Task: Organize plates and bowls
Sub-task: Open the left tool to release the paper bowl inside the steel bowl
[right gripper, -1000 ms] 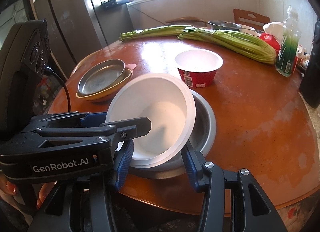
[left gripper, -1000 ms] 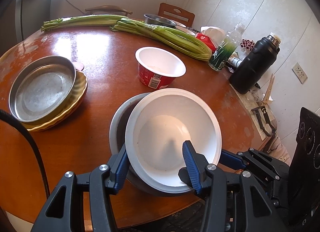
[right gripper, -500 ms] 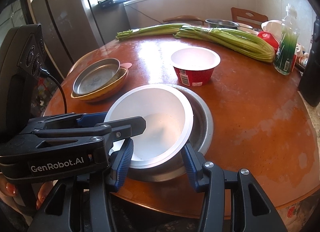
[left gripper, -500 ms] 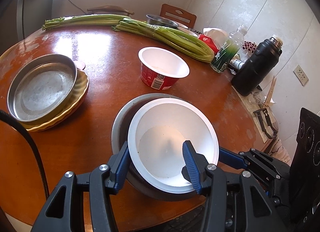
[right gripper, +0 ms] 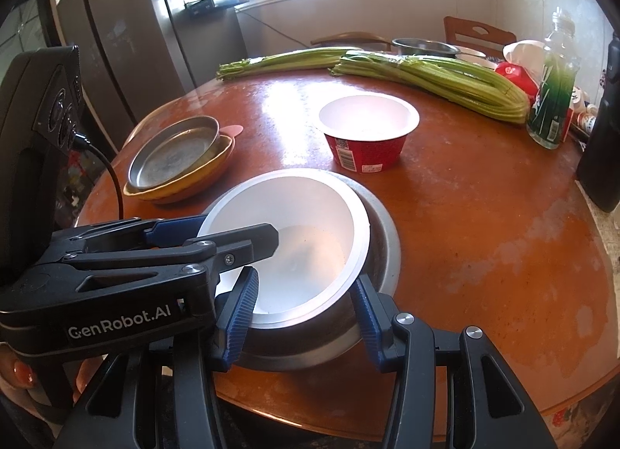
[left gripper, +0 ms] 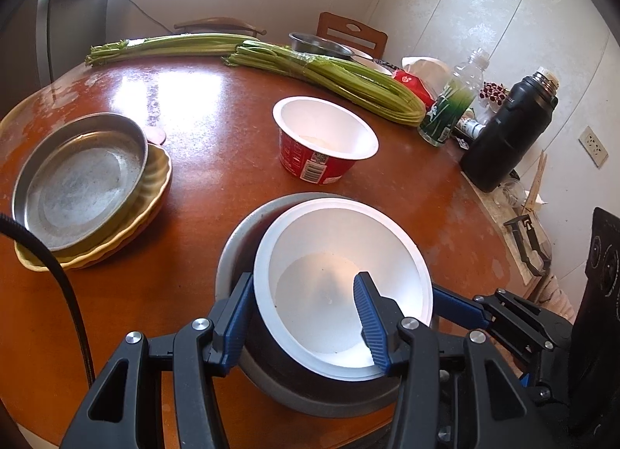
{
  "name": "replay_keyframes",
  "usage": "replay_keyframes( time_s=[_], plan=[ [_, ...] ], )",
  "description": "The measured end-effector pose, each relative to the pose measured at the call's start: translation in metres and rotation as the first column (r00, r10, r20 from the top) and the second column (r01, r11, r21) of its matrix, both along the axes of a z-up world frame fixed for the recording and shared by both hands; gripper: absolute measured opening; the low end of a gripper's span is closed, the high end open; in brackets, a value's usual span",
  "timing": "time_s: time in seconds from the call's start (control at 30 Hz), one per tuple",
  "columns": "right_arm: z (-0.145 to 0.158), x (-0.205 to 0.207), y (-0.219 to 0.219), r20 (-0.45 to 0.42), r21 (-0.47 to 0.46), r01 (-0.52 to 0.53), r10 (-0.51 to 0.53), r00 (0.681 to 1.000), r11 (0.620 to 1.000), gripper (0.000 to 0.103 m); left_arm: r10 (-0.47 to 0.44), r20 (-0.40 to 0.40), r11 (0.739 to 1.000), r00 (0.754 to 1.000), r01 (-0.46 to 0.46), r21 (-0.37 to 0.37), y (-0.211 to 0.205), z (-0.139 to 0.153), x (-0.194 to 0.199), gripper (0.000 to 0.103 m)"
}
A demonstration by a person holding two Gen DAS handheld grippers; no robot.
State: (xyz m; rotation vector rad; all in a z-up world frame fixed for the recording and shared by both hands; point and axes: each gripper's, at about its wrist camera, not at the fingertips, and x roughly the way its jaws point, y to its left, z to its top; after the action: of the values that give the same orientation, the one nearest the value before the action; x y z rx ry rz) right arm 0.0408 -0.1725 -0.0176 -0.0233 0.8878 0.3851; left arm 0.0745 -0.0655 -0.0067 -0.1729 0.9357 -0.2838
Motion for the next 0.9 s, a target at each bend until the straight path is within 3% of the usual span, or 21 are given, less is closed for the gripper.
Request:
replay_keyframes(
  time_s=[0.9],
  plan=[
    [0.01, -0.007, -0.026, 0.047, 0.021, 0.081, -0.082, 0.996, 0.996, 0.055, 0.051, 0.085, 0.998, 0.995, -0.055, 0.043, 0.008, 0.011, -0.011, 0.052]
  ],
)
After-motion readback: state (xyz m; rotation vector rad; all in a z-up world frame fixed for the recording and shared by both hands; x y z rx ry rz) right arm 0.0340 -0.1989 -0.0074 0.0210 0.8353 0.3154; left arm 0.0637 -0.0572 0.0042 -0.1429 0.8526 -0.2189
